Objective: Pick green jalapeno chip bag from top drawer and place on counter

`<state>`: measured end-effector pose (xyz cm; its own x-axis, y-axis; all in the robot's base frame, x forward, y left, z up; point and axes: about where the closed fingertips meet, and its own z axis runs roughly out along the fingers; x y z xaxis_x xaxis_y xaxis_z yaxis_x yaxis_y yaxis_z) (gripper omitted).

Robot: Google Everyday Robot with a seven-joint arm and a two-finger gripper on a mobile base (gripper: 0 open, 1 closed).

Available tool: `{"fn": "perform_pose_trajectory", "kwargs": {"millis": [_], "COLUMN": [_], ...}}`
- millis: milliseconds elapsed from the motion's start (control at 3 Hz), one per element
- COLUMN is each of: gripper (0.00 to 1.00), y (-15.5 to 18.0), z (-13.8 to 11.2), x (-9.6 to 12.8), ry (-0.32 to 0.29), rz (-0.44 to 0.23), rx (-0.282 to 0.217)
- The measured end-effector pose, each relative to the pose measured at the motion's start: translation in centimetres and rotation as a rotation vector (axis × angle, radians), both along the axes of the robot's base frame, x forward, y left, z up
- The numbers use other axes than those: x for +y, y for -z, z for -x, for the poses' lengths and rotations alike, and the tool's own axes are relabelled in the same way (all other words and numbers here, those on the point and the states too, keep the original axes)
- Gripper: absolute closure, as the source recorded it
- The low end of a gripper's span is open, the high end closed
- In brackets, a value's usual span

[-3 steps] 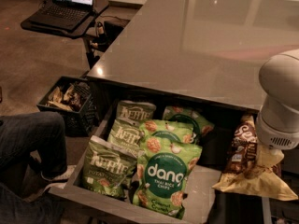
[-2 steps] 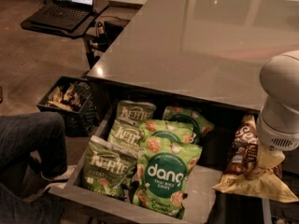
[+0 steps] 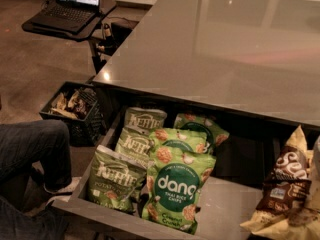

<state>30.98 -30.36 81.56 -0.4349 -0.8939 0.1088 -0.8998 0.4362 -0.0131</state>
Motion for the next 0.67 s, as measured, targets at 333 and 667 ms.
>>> {"fn": "perform_pose_trajectory", "kwargs": {"millis": [333,667], "gripper": [1.0,1.0], "y": [-0.15,-0.35], "z": [0.13,0.32], "x": [0.03,0.97], "ry": [0.001,-0.021], "rz": [0.0,-0.015], "rx": [-0.001,0.002]}}
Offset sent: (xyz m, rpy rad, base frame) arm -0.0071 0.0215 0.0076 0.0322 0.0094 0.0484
